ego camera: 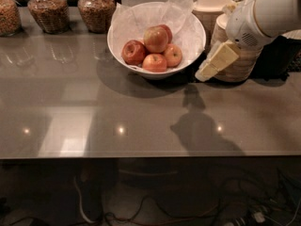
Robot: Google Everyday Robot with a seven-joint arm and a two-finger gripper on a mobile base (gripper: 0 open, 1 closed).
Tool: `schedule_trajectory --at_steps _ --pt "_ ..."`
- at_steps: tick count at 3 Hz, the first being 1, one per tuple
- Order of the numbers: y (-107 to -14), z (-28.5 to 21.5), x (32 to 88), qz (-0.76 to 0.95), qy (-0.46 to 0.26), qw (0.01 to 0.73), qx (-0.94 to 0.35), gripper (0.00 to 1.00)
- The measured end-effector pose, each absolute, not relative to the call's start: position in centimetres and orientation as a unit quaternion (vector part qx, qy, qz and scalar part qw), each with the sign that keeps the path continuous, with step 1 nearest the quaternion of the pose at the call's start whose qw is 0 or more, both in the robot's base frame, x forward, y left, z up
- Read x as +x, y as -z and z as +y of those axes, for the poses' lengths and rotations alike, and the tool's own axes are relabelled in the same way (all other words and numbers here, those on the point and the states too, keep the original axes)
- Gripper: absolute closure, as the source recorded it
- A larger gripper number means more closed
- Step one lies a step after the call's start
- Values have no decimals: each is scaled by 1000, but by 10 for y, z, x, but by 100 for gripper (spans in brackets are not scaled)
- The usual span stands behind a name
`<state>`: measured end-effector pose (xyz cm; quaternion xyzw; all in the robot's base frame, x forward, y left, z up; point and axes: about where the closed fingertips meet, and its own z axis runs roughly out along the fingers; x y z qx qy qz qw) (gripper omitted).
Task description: Pick apple from white bowl
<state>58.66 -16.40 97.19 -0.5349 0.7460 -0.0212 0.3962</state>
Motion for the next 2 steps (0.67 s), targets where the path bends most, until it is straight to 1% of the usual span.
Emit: schedule_trajectory --at_steps 2 --pt "-971 -124 662 743 -24 423 -519 0"
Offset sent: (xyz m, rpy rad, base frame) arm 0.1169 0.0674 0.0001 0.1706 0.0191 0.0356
